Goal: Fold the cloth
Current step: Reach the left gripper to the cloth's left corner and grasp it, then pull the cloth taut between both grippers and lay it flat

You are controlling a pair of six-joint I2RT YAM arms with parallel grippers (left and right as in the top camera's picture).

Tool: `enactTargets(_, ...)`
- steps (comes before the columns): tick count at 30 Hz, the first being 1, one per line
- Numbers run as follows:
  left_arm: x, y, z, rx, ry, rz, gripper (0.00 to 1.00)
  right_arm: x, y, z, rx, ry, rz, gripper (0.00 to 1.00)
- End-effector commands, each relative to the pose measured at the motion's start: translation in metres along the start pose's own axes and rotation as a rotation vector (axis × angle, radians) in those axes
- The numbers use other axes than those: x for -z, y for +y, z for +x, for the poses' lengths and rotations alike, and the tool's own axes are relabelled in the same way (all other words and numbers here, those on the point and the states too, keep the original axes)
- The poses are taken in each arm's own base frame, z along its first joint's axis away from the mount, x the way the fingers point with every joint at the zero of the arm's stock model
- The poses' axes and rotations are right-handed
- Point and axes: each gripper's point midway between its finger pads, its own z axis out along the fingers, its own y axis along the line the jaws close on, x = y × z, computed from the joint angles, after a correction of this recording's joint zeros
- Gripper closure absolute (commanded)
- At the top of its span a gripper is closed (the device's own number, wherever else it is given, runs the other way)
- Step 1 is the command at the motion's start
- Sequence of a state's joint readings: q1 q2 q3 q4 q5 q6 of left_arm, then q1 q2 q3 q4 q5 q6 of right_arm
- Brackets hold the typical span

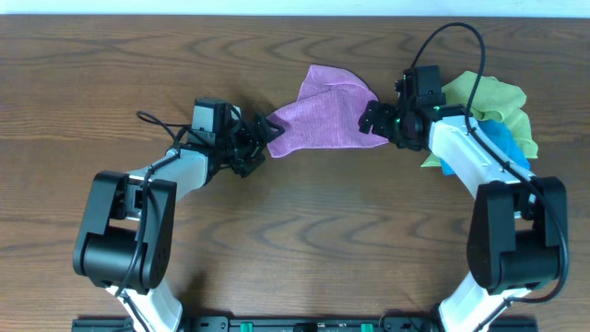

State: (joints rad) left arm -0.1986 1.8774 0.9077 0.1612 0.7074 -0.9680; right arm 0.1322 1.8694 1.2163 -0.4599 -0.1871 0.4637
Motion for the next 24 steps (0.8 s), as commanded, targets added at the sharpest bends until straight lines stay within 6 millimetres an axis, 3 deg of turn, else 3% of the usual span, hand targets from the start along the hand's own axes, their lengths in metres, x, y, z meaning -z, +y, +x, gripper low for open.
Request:
enactTargets(1, -0.003, 0.004, -0.008, -0.005, -0.038, -0.026, 0.05, 0.003, -0.001, -0.002, -0.02, -0.004, -0.005, 0.04)
enactTargets(21, -0.014, 0.008, -0.005, -0.037, -0.109, -0.1, 0.0, 0.003, 0.002, 0.0, -0.02, 0.005, -0.025, 0.04)
enactTargets(24, -0.018, 0.013, -0.004, -0.033, -0.104, -0.111, 0.05, 0.003, 0.002, 0.0, -0.02, 0.006, -0.025, 0.04)
